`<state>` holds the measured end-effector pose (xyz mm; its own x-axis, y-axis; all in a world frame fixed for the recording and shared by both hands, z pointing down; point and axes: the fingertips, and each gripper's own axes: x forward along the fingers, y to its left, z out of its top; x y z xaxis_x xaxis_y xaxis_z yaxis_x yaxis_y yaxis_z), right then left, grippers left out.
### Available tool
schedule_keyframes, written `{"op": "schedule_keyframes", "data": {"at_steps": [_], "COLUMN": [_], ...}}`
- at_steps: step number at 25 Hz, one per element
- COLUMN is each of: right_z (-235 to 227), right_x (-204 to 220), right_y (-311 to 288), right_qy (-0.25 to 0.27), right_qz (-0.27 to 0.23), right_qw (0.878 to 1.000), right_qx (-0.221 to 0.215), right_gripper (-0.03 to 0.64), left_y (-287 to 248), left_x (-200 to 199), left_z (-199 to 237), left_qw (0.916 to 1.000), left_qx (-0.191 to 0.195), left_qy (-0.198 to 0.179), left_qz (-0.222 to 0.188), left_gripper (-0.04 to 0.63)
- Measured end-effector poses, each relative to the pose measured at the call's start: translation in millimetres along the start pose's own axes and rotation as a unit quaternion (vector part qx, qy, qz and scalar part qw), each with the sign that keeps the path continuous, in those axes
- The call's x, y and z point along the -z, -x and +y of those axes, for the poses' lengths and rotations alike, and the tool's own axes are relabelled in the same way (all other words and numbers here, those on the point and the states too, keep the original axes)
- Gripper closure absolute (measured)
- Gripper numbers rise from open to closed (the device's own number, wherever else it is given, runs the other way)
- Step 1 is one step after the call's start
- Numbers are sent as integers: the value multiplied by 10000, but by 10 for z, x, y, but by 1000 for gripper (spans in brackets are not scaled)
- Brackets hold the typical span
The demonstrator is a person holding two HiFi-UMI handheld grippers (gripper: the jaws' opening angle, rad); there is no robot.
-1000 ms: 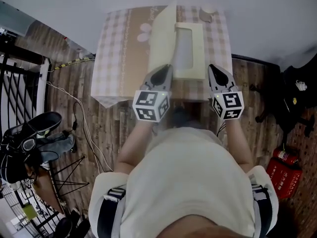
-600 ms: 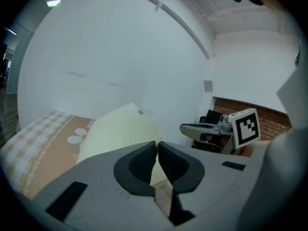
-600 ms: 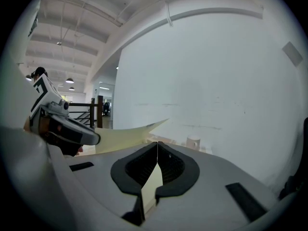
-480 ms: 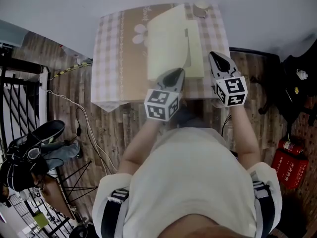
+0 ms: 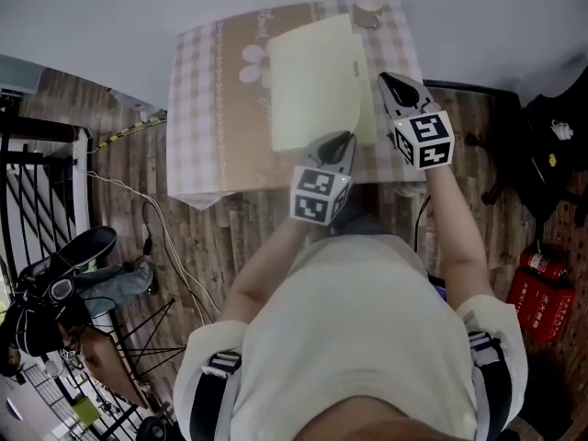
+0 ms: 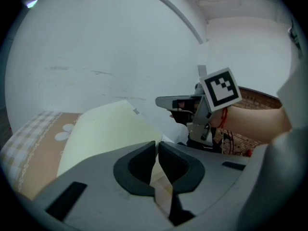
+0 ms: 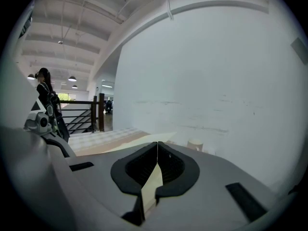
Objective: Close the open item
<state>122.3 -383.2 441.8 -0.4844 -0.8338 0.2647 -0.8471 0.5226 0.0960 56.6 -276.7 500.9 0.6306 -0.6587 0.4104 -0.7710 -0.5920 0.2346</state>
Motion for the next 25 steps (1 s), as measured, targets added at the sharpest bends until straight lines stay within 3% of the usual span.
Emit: {"op": "schedule_keyframes", "data": {"at_steps": [12, 25], "right_z": [83, 121], "right_x": [343, 1058], "right_y": [-732, -982], "right_qy": [385, 570], "right_qz": [886, 1887], "right_qw": [9938, 9781], "right_qx": [-554, -663], "right_gripper": [616, 615], "left_y": [-324, -542], "left_x": [242, 443], "left_z": [-87, -106], "left_qw": [9984, 9946], "left_qx": [291, 471], "left_qy": [-100, -175], "left_qz": [477, 904], "left_gripper": [584, 580]}}
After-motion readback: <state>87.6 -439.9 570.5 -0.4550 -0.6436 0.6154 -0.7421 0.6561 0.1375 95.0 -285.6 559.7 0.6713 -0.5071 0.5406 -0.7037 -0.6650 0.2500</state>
